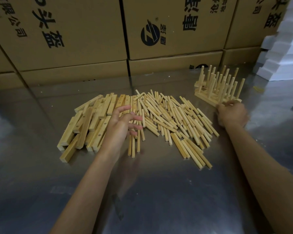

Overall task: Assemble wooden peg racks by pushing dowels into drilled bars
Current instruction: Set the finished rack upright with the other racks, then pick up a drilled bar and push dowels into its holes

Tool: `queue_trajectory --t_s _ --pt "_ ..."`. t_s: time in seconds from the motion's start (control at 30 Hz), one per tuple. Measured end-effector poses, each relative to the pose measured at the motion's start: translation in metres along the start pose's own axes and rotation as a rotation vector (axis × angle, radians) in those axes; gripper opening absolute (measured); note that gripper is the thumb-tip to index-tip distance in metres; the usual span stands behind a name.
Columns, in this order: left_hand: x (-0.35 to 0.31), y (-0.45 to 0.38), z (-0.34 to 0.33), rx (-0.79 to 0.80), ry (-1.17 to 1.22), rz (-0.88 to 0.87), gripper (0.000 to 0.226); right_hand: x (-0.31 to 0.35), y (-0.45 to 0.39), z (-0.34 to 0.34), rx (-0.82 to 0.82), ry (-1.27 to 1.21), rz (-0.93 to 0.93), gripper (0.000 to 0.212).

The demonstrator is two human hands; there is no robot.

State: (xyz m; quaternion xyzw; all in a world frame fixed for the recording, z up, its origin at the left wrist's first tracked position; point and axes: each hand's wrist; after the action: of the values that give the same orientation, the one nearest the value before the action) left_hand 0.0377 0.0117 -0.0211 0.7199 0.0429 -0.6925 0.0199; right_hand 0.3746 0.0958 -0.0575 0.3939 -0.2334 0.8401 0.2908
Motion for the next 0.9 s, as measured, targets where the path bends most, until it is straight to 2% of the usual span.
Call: queue_trajectory --t_s 0.1,0.2,0.37,0.5,0.63,0.7,0.8,0.9 --pt "0.000 0.000 0.001 -0.006 -0.012 0.009 0.022 -0.001 0.003 0.000 -0.017 -0.047 -0.015 0.035" --pt "0.000 -0.001 0.002 -0.015 -0.022 0.033 0.023 -0.003 0.012 0.000 -0.076 -0.103 0.026 0.024" --pt "-0.002 -0.006 0.016 -0.120 -0.047 0.043 0.029 0.017 0.039 -0.005 -0.086 -0.082 0.308 0.014" --pt "-0.003 -0.010 0.028 -0.232 -0.029 0.056 0.030 0.053 0.082 -0.016 0.083 -0.083 0.543 0.013" --pt "-0.004 -0.015 0.037 -0.291 0.013 0.093 0.027 0.078 0.144 -0.031 0.432 -0.074 0.784 0.015" --pt "-0.005 -0.017 0.041 -0.313 0.025 0.093 0.027 0.087 0.171 -0.038 0.549 -0.093 0.886 0.014" --pt "-0.007 -0.017 0.045 -0.322 0.046 0.085 0.027 0.102 0.201 -0.050 0.599 -0.097 0.924 0.010" --pt "-0.009 -0.016 0.047 -0.321 0.045 0.075 0.028 0.116 0.228 -0.061 0.590 0.048 0.886 0.031"
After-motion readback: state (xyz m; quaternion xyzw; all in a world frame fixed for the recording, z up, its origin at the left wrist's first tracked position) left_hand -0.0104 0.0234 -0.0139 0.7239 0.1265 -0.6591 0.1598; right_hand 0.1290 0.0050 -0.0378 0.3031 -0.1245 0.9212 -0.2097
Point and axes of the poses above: each hand's wrist, its own y-axis away from the middle knuckle, its own z-axis out of the back of the hand, x = y × z, and after that the axes turned 2 degrees about z, right-handed
